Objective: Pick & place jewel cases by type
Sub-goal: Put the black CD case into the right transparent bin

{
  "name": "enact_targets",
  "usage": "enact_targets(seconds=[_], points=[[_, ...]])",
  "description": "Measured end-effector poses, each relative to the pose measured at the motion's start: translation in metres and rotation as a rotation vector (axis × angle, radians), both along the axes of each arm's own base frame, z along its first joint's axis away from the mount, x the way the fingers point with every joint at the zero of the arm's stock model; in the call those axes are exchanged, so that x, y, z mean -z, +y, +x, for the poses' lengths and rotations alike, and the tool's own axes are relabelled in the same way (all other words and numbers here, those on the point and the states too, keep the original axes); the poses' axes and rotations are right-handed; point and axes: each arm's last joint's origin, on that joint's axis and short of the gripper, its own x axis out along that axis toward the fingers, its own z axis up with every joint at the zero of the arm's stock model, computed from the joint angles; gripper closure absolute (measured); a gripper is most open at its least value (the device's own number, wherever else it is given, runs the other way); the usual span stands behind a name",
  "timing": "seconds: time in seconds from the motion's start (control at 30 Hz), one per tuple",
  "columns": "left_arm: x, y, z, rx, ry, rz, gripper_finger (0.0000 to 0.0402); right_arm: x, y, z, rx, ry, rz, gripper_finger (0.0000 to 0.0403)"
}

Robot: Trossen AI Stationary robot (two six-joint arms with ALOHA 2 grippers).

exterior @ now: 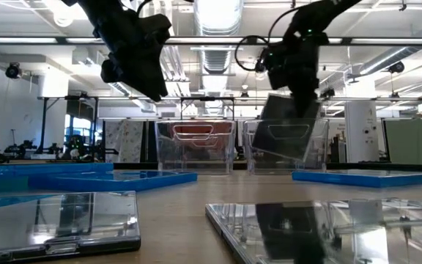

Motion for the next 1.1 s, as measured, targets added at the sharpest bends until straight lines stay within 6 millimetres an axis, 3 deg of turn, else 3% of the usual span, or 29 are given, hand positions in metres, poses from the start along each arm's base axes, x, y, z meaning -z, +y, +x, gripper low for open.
enact_targets(seconds=[0.17,0.4,0.57,0.67,0.77,0.9,1.0,1.1], points=[[0.000,0.000,0.000,-0.007,0.000,-0.006,0.0287,0.002,0.004,0.024,-0.084,0.097,-0.111,0.0359],[0.000,0.000,0.000,-0.007,0.001,-0.006,0.0287,0.008,0.015,0.048,-0.195,0.233,-0.404,0.0258],[0.000,0.000,0.000,-0.007,0.002,-0.006,0.0287,-0.009,0.010,0.058,-0.021,0.341,-0.893,0.0205],[0.000,0.000,0.000,-0.006,0.002,-0.006,0.0287,-0.030,0.009,0.054,0.108,0.292,-1.023,0.0190],[0.001,-0.001,0.000,-0.003,0.002,-0.006,0.0287,-0.049,0.017,0.045,0.195,0.096,-0.862,0.0187],[0.005,-0.003,-0.002,0.003,0.018,-0.005,0.0287,-0.060,0.035,0.033,0.322,-0.161,-0.285,0.0192],[0.014,-0.006,-0.005,0.037,0.039,-0.031,0.0287,-0.060,0.061,0.028,0.308,-0.147,0.002,0.0198],[0.024,-0.013,-0.005,0.160,0.043,-0.079,0.0287,-0.055,0.098,0.025,0.205,-0.055,0.076,0.0202]])
